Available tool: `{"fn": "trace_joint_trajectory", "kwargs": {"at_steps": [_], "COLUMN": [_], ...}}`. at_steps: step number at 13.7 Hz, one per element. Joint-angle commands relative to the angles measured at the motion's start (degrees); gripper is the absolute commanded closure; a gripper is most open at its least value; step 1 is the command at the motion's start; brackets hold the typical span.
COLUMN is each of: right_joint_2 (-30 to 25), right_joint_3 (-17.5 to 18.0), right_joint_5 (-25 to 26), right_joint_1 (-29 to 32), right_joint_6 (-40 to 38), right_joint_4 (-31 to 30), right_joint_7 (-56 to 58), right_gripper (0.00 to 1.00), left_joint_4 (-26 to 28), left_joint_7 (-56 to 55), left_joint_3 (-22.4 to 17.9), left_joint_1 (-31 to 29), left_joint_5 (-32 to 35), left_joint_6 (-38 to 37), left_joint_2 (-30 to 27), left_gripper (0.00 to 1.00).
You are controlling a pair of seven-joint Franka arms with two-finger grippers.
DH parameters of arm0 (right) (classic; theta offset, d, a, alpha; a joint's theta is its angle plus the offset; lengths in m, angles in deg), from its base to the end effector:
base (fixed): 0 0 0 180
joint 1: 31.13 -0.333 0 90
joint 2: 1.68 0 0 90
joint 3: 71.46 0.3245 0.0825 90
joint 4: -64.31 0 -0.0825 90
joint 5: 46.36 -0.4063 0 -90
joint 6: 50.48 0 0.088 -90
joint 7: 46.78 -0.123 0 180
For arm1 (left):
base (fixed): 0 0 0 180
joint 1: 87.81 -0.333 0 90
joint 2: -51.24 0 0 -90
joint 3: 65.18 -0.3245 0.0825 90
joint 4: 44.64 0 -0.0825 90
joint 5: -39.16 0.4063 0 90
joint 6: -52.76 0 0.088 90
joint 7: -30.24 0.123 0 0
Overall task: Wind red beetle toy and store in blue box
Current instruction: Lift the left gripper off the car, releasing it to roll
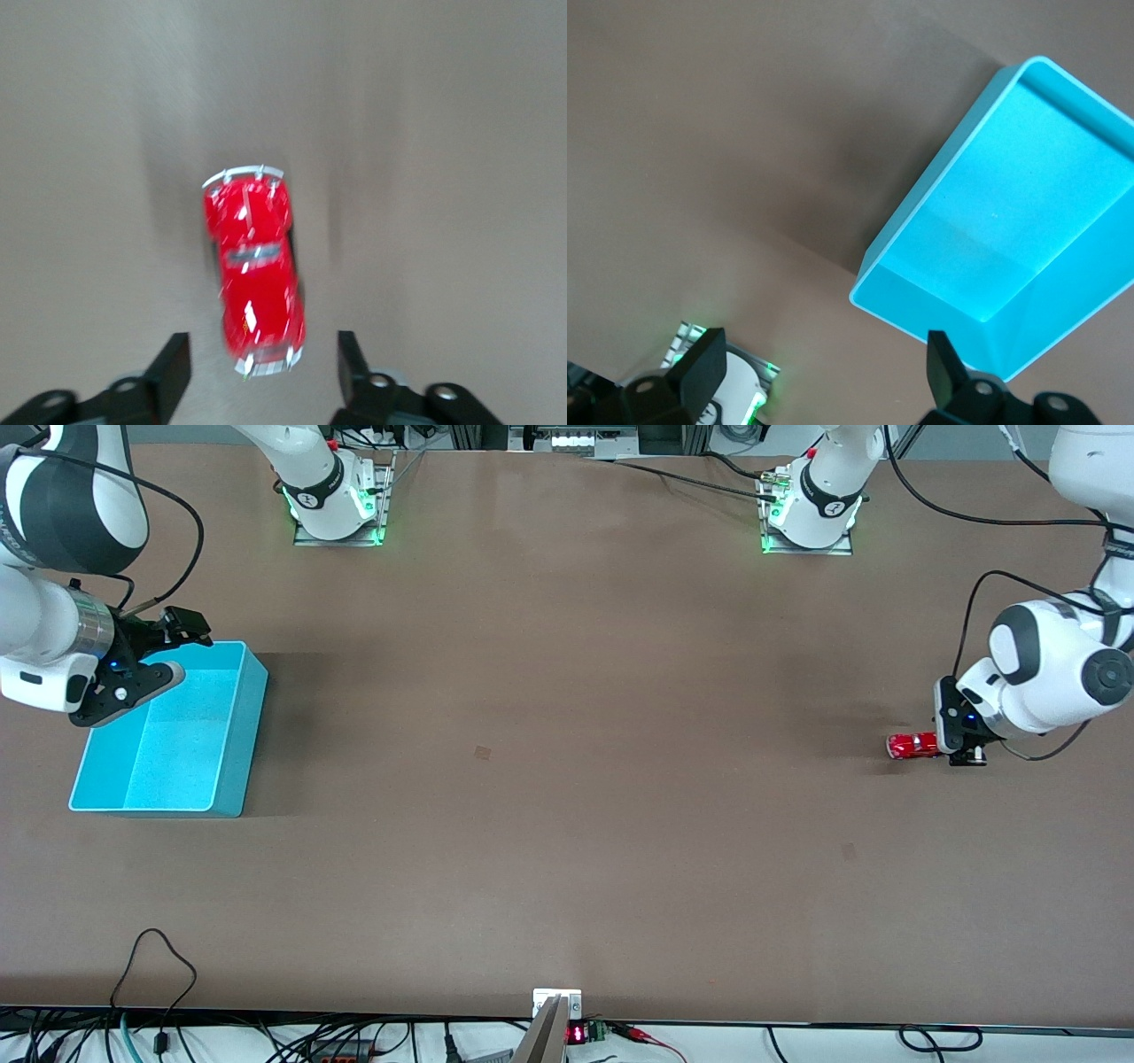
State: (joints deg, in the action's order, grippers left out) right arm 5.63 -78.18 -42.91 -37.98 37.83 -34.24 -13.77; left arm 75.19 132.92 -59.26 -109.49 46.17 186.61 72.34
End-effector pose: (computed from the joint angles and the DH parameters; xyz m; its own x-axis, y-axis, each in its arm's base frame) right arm 0.5833 -0.0036 0.4697 0.7891 0.5406 -0.2917 0.5360 -0.8379 -0.1028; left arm 0.5636 0.1621 0.2108 -0.0325 -0.9994 -0.0125 -0.9914 0.0307 0.1274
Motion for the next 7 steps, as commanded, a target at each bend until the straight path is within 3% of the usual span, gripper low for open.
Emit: {"fn": "trace_joint_trajectory", "kwargs": {"at_steps": [1,7], "right_joint_2": [0.51,2.62], "right_joint_3": [0.13,0.13], "right_joint_5": [1.91,2.27], "right_joint_1": [0.26,2.71], "right_joint_6": [1.07,5.90], "right_joint_4": [-0.06,-0.15], "right_joint_7": [7.12,25.66], "right_gripper": [0.00,0.00], "left_joint_4": [-2.84,-4.59], "left_joint_7": [-0.46,-0.38], "left_joint_3": [1.99,1.99], "left_joint_1": [0.67,5.16], "left_joint_5": [0.29,-2.60], "left_joint_6": [-7.62,-9.21], "left_joint_2": [-4.57,-6.96], "left_gripper": [0.00,0.00]}}
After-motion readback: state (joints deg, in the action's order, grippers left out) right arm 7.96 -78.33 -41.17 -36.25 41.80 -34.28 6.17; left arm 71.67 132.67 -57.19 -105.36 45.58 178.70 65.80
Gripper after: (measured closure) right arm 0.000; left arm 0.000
